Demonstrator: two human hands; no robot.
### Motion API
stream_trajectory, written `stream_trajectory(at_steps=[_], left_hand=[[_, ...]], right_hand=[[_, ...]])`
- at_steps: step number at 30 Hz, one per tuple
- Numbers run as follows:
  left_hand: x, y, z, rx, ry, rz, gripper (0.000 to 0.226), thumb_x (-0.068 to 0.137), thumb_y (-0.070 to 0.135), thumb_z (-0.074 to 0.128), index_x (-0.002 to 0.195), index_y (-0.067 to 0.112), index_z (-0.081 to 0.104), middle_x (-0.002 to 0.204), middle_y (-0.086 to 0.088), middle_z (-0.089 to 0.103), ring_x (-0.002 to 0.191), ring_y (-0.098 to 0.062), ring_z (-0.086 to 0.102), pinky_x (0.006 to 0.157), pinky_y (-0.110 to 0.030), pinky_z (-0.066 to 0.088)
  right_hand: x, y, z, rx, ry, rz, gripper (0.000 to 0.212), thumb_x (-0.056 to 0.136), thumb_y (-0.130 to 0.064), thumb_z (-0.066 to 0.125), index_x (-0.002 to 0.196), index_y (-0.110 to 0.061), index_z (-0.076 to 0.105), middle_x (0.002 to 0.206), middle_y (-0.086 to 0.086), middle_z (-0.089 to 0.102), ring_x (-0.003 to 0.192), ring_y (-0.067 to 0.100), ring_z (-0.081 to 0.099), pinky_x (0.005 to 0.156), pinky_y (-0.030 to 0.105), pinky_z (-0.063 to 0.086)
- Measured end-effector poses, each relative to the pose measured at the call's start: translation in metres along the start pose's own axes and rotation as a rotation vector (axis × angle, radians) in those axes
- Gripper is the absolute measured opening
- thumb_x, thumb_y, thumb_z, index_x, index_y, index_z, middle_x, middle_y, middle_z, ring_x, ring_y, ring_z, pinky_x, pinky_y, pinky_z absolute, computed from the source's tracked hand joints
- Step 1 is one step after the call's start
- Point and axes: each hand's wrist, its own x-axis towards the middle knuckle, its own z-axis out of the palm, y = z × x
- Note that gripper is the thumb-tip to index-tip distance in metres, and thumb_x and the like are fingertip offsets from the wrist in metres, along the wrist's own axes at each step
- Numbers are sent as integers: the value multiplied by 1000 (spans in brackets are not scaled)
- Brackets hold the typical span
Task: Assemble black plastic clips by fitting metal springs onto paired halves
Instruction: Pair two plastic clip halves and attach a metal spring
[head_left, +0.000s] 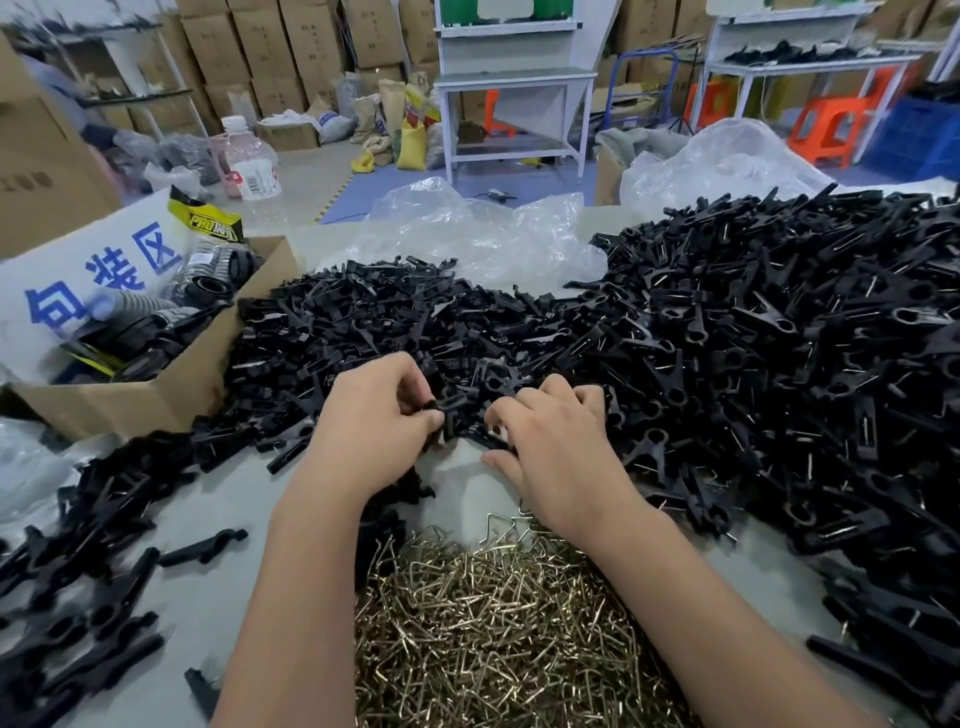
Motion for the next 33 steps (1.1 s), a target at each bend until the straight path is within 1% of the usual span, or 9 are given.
stream_trajectory(at_steps=[5,10,12,15,19,22,25,28,33], left_hand=[[-1,0,1,-182,165,-55,27,76,22,92,75,25,64,74,7,72,67,-1,66,63,-17,46],[0,-2,5,-287,220,-87,14,82,22,86,79,29,74,77,10,73,74,1,68,63,-9,46],[1,-3,6,-352,235,-82,13,83,19,84,80,30,77,81,9,74,81,-5,70,72,-16,53],[1,-5,4,-486,178,-58,16,83,16,84,84,32,81,84,5,77,86,-19,70,81,-32,59],[-1,0,4,-513,8,43,18,84,18,86,91,34,82,90,3,79,92,-28,72,91,-47,60],[-1,4,6,-525,-56,65,22,80,18,89,94,33,79,91,2,79,91,-32,72,88,-46,61],[-1,5,6,-565,-71,82,27,76,19,91,95,25,73,86,0,78,77,-26,71,75,-34,60],[-1,5,5,-564,-81,114,29,75,19,92,92,27,70,85,0,77,72,-16,65,71,-29,56],[-3,5,2,-561,-117,139,29,75,17,92,90,29,70,84,-1,76,71,-16,63,66,-30,57]], right_hand=[[-1,4,-2,66,31,-27,13,101,-38,58,104,-37,70,103,-13,57,107,18,40,95,42,30],[3,9,-2,71,32,-49,15,106,-32,51,102,-33,66,107,-15,59,110,16,40,96,41,31],[4,9,-2,276,90,-2,14,106,-24,53,99,-27,65,98,-13,64,100,10,49,92,37,40],[6,9,-8,877,215,143,17,105,-11,57,101,-20,71,78,-5,70,68,-1,62,60,16,48],[9,9,-12,1234,204,284,31,106,-9,54,109,-28,78,91,2,76,73,15,63,56,25,56],[10,12,-13,1295,149,320,34,106,-8,54,103,-28,81,95,6,78,81,13,67,66,25,58],[10,14,-16,1299,112,302,40,105,-7,54,94,-33,83,80,-2,75,70,5,63,64,19,52],[10,15,-16,1274,81,287,40,104,-8,55,94,-35,82,74,-4,71,68,9,57,67,24,49],[10,17,-20,1240,50,277,36,104,-8,55,95,-30,82,69,-4,68,67,19,53,67,34,45]])
